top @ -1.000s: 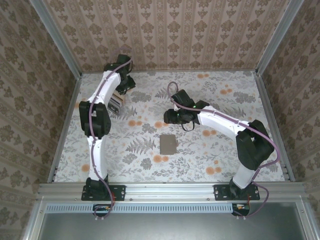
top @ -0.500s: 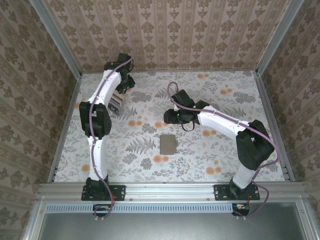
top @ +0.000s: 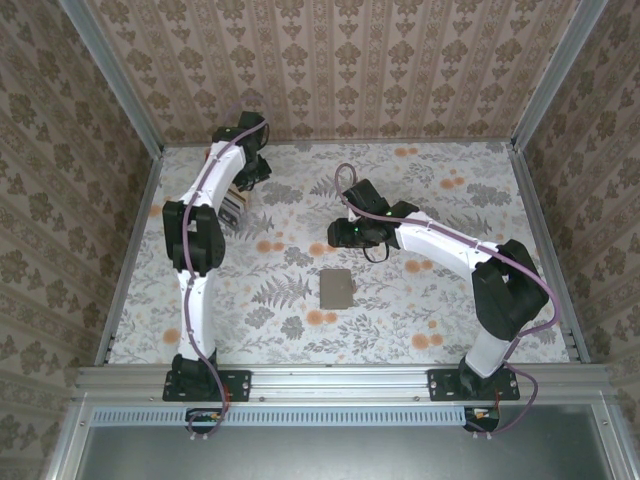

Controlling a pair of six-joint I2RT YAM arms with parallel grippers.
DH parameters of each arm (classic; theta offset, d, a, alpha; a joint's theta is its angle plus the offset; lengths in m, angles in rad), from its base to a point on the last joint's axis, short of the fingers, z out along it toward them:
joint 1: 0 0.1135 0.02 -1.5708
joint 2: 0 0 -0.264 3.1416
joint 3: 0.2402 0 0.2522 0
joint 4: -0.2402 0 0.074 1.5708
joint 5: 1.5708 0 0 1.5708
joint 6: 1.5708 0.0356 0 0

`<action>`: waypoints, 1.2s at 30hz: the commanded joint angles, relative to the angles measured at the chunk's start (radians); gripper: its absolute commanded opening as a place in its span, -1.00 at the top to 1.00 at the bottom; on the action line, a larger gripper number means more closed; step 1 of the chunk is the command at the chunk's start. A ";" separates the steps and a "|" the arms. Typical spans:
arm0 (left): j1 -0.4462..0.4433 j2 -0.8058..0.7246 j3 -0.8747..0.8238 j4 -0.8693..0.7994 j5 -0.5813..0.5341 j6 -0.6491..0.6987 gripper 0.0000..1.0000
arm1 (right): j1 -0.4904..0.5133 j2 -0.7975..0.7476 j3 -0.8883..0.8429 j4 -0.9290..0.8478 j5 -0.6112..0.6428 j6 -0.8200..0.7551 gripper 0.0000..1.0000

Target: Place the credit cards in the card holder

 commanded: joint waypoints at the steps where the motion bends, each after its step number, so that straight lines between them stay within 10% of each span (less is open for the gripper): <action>1: 0.001 0.036 0.016 -0.023 0.020 -0.011 0.19 | 0.002 -0.033 -0.003 -0.022 0.010 0.009 0.04; 36: -0.088 -0.083 -0.113 0.011 0.190 0.021 0.58 | -0.003 -0.079 -0.055 0.005 0.036 0.030 0.04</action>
